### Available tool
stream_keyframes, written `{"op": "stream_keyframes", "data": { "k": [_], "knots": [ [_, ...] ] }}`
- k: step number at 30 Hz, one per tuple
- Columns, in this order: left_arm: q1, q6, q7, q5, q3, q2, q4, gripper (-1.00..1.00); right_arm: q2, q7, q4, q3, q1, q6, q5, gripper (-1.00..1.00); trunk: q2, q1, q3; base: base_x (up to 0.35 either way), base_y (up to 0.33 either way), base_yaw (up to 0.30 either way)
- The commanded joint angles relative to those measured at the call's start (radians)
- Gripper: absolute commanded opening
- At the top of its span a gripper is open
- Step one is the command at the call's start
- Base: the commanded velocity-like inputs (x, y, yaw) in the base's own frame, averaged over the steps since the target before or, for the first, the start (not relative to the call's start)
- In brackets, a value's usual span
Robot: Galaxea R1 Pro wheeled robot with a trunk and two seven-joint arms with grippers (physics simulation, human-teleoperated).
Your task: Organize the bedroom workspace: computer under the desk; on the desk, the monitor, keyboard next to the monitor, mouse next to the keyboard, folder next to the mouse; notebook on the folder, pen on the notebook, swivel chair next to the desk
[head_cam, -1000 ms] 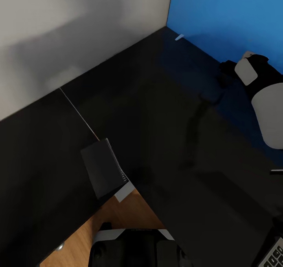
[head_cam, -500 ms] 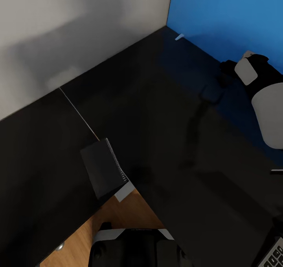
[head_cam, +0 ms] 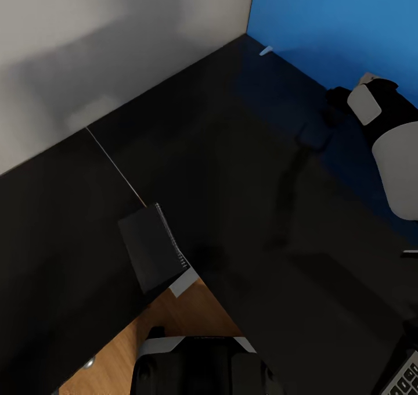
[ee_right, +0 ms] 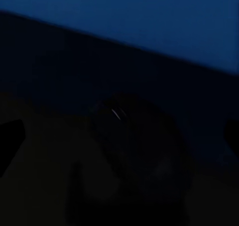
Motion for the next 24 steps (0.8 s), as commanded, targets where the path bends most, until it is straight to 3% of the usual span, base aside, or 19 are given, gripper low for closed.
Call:
{"op": "stream_keyframes", "data": {
  "k": [1, 24],
  "knots": [
    [0.0, 0.001, -0.004, 0.003, 0.002, -0.001, -0.001, 1.0, -0.001, -0.005, -0.002, 0.005, -0.001, 0.005, -0.007, 1.0, -0.001, 0.0, -0.002, 0.0, 0.0, 0.0],
    [0.0, 0.001, -0.004, 0.003, 0.002, -0.001, -0.001, 1.0, -0.001, 0.01, -0.027, 0.007, -0.006, -0.018, -0.003, 1.0, -0.001, 0.0, -0.009, 0.0, 0.0, 0.0]
  ]
}}
